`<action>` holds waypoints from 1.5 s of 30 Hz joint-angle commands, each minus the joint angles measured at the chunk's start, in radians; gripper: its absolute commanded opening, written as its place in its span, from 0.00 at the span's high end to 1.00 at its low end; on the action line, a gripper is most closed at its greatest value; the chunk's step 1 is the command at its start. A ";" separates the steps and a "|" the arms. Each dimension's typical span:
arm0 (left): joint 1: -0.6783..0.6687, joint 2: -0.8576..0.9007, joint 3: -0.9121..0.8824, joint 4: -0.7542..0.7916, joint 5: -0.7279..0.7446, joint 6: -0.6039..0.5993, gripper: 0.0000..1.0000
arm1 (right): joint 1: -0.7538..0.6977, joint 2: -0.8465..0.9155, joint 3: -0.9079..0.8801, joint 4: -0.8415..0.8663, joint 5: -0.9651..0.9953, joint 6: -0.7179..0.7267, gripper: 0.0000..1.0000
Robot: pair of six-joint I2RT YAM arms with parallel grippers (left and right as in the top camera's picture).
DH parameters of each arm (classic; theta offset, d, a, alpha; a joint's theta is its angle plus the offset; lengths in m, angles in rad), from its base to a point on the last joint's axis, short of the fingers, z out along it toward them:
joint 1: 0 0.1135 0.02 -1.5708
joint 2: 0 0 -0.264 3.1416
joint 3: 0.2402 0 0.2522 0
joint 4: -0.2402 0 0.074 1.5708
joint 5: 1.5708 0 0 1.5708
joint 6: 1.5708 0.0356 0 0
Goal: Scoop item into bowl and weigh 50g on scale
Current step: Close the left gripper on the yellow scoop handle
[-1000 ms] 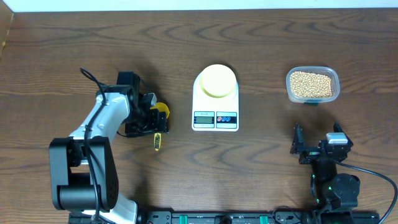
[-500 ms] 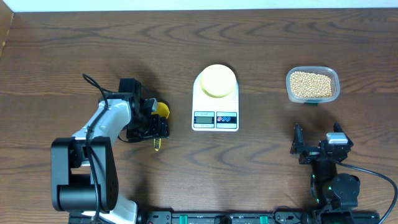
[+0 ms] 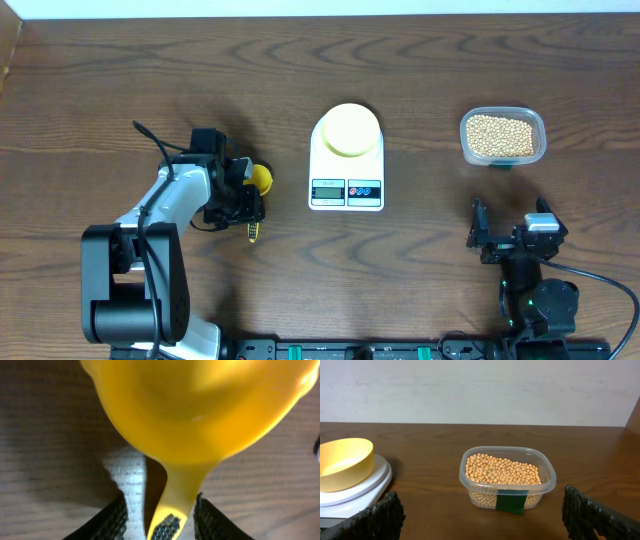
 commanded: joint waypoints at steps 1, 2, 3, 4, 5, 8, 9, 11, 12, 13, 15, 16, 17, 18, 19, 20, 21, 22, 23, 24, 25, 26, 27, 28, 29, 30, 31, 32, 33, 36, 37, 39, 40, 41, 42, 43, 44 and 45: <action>0.000 0.030 -0.032 -0.006 0.013 -0.009 0.55 | 0.004 -0.005 -0.002 -0.002 0.011 0.011 0.01; 0.000 0.030 -0.032 -0.005 0.025 -0.009 0.56 | 0.004 -0.005 -0.002 -0.002 0.011 0.011 0.01; 0.000 0.030 -0.032 -0.005 0.034 -0.009 0.56 | 0.004 -0.005 -0.002 -0.002 0.011 0.011 0.01; 0.000 0.030 -0.032 -0.005 0.039 -0.009 0.56 | 0.004 -0.005 -0.002 -0.002 0.011 0.011 0.01; 0.000 0.030 -0.032 -0.005 0.039 -0.009 0.55 | 0.004 -0.005 -0.002 -0.002 0.011 0.011 0.01; 0.000 0.030 -0.032 -0.005 0.039 -0.009 0.55 | 0.004 -0.005 -0.002 -0.002 0.011 0.011 0.01; 0.000 0.030 -0.032 -0.006 0.039 -0.009 0.55 | 0.004 -0.005 -0.002 -0.002 0.011 0.011 0.01; 0.000 0.030 -0.032 -0.006 0.039 -0.009 0.57 | 0.004 -0.005 -0.002 -0.002 0.011 0.011 0.01; 0.000 0.030 -0.032 -0.006 0.039 -0.010 0.57 | 0.004 -0.005 -0.002 -0.002 0.011 0.011 0.01; 0.000 0.030 -0.032 -0.006 0.039 -0.010 0.57 | 0.004 -0.005 -0.002 -0.002 0.011 0.011 0.01; 0.000 0.030 -0.032 -0.006 0.039 -0.010 0.57 | 0.004 -0.005 -0.002 -0.002 0.011 0.011 0.01; 0.000 0.030 -0.032 -0.006 0.039 -0.010 0.58 | 0.004 -0.005 -0.002 -0.002 0.010 0.011 0.01; 0.000 0.030 -0.032 -0.006 0.039 -0.010 0.59 | 0.004 -0.005 -0.002 -0.002 0.011 0.011 0.01; 0.000 0.030 -0.032 -0.006 0.039 -0.010 0.62 | 0.004 -0.005 -0.002 -0.002 0.011 0.011 0.01; 0.000 0.030 -0.032 -0.006 0.039 -0.010 0.64 | 0.004 -0.005 -0.002 -0.002 0.011 0.011 0.01; 0.000 0.030 -0.032 -0.006 0.039 -0.010 0.64 | 0.004 -0.005 -0.002 -0.002 0.011 0.011 0.01; 0.000 0.030 -0.032 -0.006 0.039 -0.010 0.64 | 0.004 -0.005 -0.002 -0.002 0.011 0.011 0.01; 0.000 0.030 -0.032 -0.006 0.039 -0.010 0.64 | 0.004 -0.005 -0.002 -0.002 0.011 0.011 0.01; 0.000 0.030 -0.032 -0.006 0.039 -0.010 0.64 | 0.004 -0.005 -0.002 -0.002 0.011 0.011 0.01; 0.000 0.030 -0.032 -0.006 0.039 -0.010 0.65 | 0.004 -0.005 -0.002 -0.002 0.011 0.011 0.01; 0.000 0.030 -0.032 -0.006 0.039 -0.010 0.64 | 0.004 -0.005 -0.002 -0.002 0.011 0.011 0.01; 0.000 0.030 -0.032 -0.006 0.039 -0.010 0.64 | 0.004 -0.005 -0.002 -0.002 0.011 0.011 0.01; 0.000 0.030 -0.032 -0.006 0.040 -0.010 0.65 | 0.004 -0.005 -0.002 -0.002 0.011 0.011 0.01; 0.000 0.030 -0.032 -0.006 0.040 -0.010 0.64 | 0.004 -0.005 -0.002 -0.002 0.011 0.011 0.01; 0.000 0.030 -0.032 -0.006 0.043 -0.010 0.65 | 0.004 -0.005 -0.002 -0.002 0.011 0.011 0.01; 0.000 0.030 -0.032 -0.006 0.047 -0.010 0.68 | 0.004 -0.005 -0.002 -0.002 0.011 0.011 0.01; 0.000 0.030 -0.032 -0.006 0.047 -0.010 0.69 | 0.004 -0.005 -0.002 -0.002 0.011 0.011 0.01; 0.000 0.030 -0.032 -0.006 0.050 -0.010 0.69 | 0.004 -0.005 -0.002 -0.002 0.011 0.011 0.01; 0.000 0.030 -0.032 -0.006 0.050 -0.010 0.69 | 0.004 -0.005 -0.002 -0.002 0.011 0.011 0.01; 0.000 0.030 -0.032 -0.006 0.050 -0.010 0.73 | 0.004 -0.005 -0.002 -0.002 0.011 0.011 0.01; 0.000 0.030 -0.032 -0.006 0.050 -0.010 0.75 | 0.004 -0.005 -0.002 -0.002 0.011 0.011 0.01; 0.000 0.030 -0.032 -0.006 0.050 -0.010 0.77 | 0.004 -0.005 -0.002 -0.002 0.011 0.011 0.01; 0.000 0.030 -0.032 -0.006 0.050 -0.010 0.78 | 0.004 -0.005 -0.002 -0.002 0.011 0.011 0.01; 0.000 0.030 -0.032 -0.006 0.050 -0.010 0.78 | 0.004 -0.005 -0.002 -0.002 0.011 0.011 0.01; 0.000 0.030 -0.032 -0.006 0.050 -0.010 0.78 | 0.004 -0.005 -0.002 -0.002 0.011 0.011 0.01; 0.000 0.030 -0.032 -0.006 0.050 -0.010 0.78 | 0.004 -0.005 -0.002 -0.002 0.011 0.011 0.01; 0.000 0.030 -0.032 -0.007 0.050 -0.010 0.78 | 0.004 -0.005 -0.002 -0.002 0.011 0.011 0.01; 0.000 0.030 -0.032 -0.007 0.050 -0.010 0.78 | 0.004 -0.005 -0.002 -0.002 0.011 0.011 0.01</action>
